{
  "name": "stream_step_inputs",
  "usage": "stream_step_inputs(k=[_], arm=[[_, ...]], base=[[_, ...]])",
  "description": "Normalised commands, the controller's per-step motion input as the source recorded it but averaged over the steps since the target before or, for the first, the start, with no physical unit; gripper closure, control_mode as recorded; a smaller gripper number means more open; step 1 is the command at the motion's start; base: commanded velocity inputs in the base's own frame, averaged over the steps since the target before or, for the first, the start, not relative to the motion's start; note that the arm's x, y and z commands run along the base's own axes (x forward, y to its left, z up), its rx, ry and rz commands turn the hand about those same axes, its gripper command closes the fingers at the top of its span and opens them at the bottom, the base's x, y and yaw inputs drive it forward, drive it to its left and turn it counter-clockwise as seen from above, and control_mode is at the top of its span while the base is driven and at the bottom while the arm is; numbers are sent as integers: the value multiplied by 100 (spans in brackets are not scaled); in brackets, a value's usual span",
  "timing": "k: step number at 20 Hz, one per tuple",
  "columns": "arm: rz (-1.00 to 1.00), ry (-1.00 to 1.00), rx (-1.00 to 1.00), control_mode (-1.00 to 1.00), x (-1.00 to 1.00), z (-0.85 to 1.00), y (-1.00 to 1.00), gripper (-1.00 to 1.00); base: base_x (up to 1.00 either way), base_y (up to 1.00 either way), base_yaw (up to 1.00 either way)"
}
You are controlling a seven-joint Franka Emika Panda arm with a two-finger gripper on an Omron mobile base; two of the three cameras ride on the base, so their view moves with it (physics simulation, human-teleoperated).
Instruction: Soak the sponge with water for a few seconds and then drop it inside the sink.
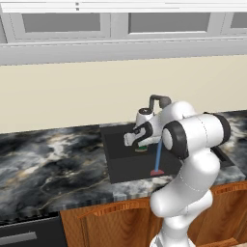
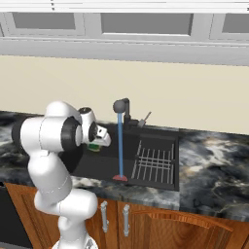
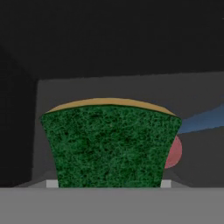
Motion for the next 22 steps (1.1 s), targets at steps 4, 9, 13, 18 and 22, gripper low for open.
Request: stream_step_inputs(k=[4,9,13,18,22], arm=[[2,18,0,-100,16,0,0,100],[1,18,0,-100,13,0,1,100],[0,4,0,-100,5,-6,4,100],[0,0,0,-100,5,-23,7,100],[0,0,0,-100,20,-27,1,100]], base=[[0,0,0],[0,0,0],[0,0,0],[0,0,0],[0,0,0]])
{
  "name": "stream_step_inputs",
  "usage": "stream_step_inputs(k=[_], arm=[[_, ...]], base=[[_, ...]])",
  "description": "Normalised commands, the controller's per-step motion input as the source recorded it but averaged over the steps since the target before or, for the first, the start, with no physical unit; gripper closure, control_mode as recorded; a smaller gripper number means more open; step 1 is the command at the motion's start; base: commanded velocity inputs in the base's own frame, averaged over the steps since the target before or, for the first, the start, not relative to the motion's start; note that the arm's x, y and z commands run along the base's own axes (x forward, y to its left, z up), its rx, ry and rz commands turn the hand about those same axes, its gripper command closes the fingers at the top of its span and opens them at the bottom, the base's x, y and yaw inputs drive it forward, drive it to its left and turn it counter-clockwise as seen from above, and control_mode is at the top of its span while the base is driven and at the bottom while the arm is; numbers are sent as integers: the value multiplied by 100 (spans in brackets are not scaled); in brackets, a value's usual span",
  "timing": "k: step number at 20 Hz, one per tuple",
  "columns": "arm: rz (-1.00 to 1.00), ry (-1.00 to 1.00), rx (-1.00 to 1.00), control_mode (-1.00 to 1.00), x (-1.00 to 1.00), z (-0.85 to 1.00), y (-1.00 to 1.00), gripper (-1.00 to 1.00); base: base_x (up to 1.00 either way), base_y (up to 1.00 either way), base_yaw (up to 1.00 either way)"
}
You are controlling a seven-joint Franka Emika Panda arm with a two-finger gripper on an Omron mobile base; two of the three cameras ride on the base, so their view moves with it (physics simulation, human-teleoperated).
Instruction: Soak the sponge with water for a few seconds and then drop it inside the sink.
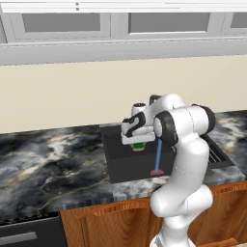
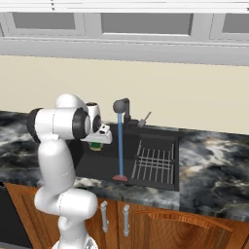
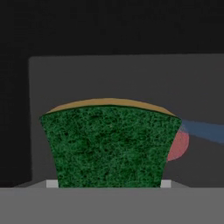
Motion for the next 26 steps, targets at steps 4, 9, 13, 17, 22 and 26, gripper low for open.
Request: stream_step_inputs(k=[4,9,13,17,22,26], arm=[[0,0,0,-100,44,-5,0,100],[0,0,0,-100,49,0,0,100],[0,0,0,-100,27,-2,2,100],[0,0,0,-100,0,-30,10,100],[0,0,0,-100,0,-43,6,100],[0,0,0,-100,0,-43,2,100]], base=[[0,0,0],[0,0,0],[0,0,0],[0,0,0],[0,0,0],[0,0,0]])
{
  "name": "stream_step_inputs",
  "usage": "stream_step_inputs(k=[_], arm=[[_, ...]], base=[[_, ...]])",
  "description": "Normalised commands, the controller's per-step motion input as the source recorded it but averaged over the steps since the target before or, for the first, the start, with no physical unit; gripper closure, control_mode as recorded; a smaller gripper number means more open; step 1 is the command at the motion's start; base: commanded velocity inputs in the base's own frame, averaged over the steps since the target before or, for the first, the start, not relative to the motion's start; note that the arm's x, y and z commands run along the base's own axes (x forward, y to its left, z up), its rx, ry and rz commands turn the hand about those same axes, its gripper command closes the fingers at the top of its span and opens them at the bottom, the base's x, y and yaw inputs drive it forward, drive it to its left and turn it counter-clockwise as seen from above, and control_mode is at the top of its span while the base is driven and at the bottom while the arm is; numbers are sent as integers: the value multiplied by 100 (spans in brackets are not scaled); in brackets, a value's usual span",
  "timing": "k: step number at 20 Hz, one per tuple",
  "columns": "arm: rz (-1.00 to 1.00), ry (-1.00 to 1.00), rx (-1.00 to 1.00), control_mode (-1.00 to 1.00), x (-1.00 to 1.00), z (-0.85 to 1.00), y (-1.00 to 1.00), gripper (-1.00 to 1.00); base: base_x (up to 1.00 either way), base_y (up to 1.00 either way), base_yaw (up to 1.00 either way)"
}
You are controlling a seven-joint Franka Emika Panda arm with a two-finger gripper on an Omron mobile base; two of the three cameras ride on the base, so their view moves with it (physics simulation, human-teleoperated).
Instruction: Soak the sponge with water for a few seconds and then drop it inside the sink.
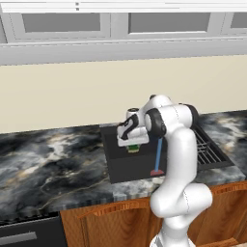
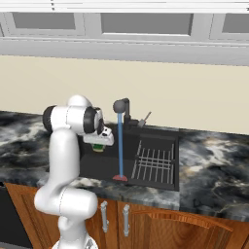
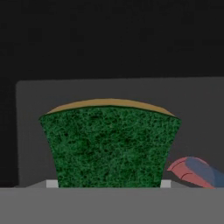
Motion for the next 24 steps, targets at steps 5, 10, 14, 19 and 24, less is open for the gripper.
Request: stream_step_inputs(k=[5,10,14,19,24], arm=[[0,0,0,-100,0,-41,0,100],[0,0,0,-100,0,-45,0,100],[0,0,0,-100,0,-42,3,100],[0,0,0,-100,0,-29,0,100],[0,0,0,-100,0,-30,0,100]], base=[[0,0,0],[0,0,0],[0,0,0],[0,0,0],[0,0,0]])
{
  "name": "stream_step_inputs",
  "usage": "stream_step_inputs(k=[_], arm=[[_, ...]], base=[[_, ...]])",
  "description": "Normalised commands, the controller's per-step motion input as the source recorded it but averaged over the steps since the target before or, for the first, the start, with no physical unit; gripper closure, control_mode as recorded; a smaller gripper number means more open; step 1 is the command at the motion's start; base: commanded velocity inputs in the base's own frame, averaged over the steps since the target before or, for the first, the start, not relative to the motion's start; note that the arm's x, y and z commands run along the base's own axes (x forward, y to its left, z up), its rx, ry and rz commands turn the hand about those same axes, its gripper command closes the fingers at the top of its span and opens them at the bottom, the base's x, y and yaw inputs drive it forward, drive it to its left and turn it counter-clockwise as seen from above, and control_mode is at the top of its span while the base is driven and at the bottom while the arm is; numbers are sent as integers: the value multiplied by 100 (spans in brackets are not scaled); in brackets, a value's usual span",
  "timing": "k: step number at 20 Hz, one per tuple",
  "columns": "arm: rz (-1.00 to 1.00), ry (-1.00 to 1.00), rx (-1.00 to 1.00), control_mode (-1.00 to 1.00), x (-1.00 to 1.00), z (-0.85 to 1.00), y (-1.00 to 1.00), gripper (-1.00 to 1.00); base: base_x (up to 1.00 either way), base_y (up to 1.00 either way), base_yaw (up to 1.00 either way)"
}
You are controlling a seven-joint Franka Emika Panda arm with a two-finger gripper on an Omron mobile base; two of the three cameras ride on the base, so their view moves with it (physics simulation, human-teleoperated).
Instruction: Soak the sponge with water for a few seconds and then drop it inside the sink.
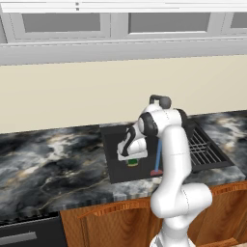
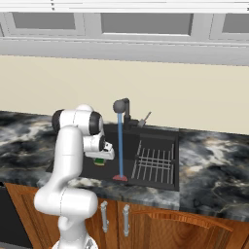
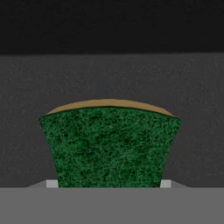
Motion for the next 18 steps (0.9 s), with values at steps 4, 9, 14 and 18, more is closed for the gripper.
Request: stream_step_inputs(k=[4,9,14,18], arm=[[0,0,0,-100,0,-33,0,100],[0,0,0,-100,0,-37,0,100],[0,1,0,-100,0,-5,0,100],[0,0,0,-100,0,0,0,-100]], base=[[0,0,0],[0,0,0],[0,0,0],[0,0,0]])
